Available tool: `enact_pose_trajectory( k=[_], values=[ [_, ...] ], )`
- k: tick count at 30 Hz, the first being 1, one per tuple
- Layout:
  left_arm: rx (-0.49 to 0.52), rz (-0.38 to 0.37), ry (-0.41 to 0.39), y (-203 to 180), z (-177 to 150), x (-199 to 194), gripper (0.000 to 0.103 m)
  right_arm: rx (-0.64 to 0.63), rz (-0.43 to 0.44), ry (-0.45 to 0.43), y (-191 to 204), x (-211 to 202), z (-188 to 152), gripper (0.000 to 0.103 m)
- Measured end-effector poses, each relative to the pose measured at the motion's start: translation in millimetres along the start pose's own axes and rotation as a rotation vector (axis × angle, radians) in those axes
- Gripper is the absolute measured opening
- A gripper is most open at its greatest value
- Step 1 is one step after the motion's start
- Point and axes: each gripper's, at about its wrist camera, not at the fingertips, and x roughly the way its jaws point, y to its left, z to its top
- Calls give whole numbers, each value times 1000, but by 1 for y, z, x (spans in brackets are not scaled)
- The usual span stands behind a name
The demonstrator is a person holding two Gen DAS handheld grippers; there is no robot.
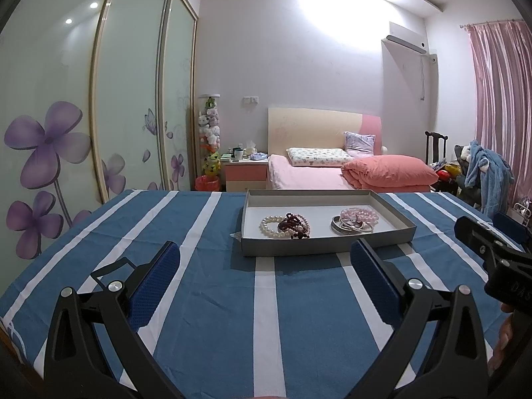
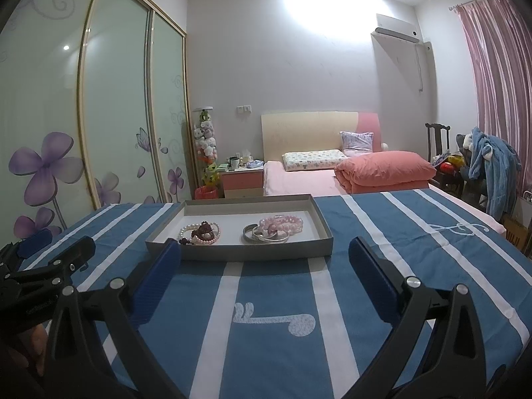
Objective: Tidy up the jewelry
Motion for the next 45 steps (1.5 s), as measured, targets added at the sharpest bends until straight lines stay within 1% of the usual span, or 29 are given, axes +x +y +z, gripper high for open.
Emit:
enact_pose_trajectory(
  k=[33,40,45],
  values=[
    [3,-4,5,-3,4,-1,101,6,-1,8,1,1,-1,99],
    [7,-11,-13,-7,6,-5,101,6,0,9,1,2,0,99],
    [8,-15,-8,-8,8,-4,101,6,0,11,2,1,-2,99]
  ],
)
